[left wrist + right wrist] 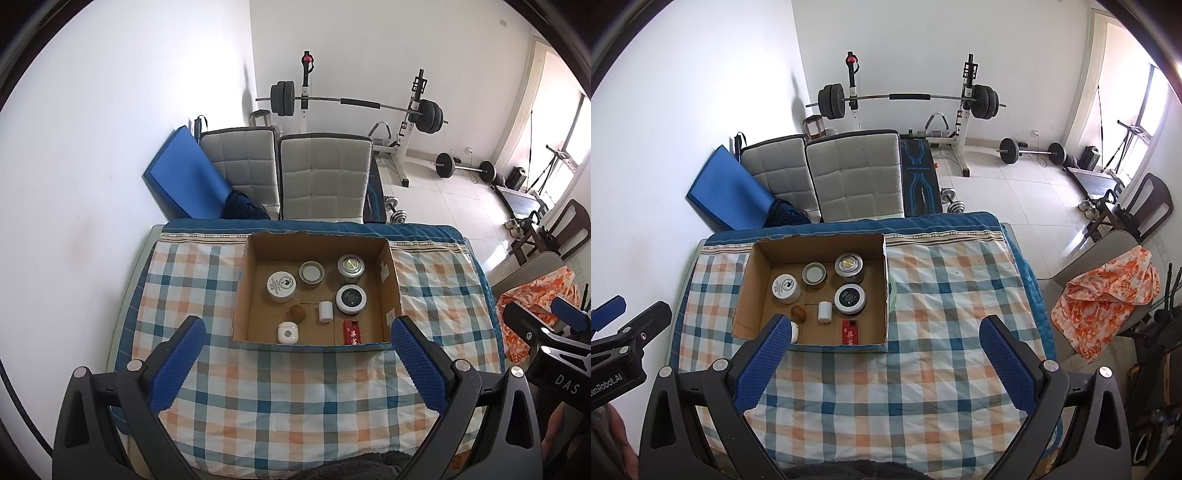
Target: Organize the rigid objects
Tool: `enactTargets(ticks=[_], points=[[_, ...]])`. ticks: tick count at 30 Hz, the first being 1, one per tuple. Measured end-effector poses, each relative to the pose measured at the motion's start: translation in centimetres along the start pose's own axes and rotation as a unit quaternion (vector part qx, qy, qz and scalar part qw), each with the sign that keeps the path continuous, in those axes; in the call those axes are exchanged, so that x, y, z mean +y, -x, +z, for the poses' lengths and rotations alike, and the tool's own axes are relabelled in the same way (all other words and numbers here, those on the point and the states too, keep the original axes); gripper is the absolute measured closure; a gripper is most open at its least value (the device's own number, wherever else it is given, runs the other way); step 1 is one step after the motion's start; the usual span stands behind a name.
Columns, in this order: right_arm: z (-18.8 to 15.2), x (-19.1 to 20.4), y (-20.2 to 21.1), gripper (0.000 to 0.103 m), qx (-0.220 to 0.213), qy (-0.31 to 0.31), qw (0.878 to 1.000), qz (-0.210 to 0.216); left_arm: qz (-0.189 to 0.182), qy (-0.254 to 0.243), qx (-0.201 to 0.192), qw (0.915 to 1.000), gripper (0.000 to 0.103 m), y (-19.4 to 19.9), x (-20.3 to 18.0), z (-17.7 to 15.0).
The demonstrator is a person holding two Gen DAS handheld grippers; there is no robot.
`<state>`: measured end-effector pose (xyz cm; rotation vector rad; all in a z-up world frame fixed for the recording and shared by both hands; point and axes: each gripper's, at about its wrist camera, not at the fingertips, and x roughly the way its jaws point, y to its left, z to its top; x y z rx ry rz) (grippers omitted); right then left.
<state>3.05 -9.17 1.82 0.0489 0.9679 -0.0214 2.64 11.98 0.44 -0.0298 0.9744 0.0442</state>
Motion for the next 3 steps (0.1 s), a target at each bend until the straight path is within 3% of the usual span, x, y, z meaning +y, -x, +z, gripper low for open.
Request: enactTargets(ticks=[3], points=[[0.02,0.05,0.09,0.000,0.000,0.001,1.000,0.001,-0.003,-0.001,0.000,1.0000,0.000,-0.11,-0.02,0.03]])
